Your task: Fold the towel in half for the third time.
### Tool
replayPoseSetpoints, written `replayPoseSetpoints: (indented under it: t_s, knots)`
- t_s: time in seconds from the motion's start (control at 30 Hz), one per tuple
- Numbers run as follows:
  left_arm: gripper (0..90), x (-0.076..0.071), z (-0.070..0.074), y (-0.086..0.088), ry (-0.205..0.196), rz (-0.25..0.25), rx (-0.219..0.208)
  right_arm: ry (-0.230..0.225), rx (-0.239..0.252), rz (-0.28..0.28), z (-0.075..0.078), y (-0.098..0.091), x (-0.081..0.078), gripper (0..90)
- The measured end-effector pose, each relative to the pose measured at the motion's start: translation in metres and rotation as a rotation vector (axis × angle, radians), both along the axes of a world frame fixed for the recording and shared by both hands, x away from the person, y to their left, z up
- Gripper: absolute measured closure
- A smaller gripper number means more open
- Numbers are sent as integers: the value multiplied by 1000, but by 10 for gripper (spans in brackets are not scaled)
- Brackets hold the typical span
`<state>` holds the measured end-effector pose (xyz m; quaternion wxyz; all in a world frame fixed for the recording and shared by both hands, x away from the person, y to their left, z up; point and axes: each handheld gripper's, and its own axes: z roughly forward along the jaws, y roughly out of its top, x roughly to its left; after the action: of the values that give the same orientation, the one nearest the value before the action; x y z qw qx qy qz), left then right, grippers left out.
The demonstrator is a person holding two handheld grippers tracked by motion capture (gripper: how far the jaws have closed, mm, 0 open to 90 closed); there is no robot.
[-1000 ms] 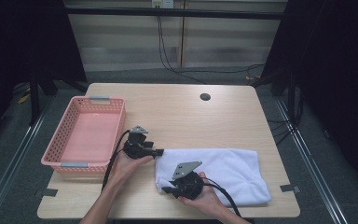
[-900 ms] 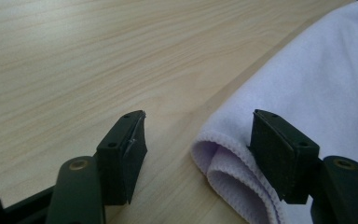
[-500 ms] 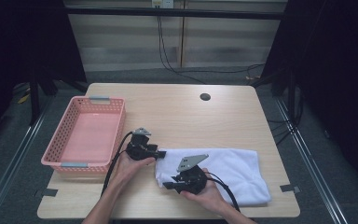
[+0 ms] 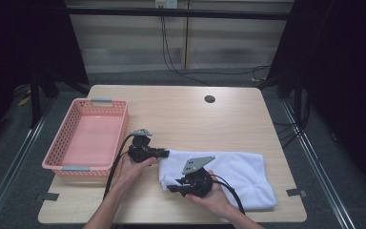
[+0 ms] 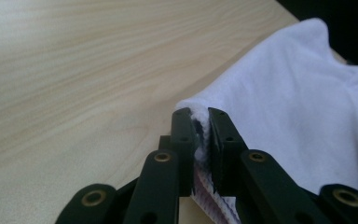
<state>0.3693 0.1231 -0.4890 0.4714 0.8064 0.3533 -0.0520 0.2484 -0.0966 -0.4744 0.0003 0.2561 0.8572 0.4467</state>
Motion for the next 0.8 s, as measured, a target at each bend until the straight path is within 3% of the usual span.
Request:
replayPoseSetpoints:
  t_s: [0.13,0.3,0.53,0.67,0.73,0.8]
  knots:
    - [824,7,11,-1,0,15,-49,-20,9,-2,9,1,2,779]
    - [825,13,25,-1,-14,34,-68,-49,36,-20,27,-2,8,781]
    - [829,15,52,11,-41,60,-44,-83,80,-25,51,6,13,781]
    - [829,15,75,23,-71,68,-34,-112,92,-5,67,20,15,781]
    - [829,16,88,29,-87,74,-9,-139,93,7,75,31,15,781]
    - [829,14,100,34,-108,87,-8,-137,128,10,82,38,17,781]
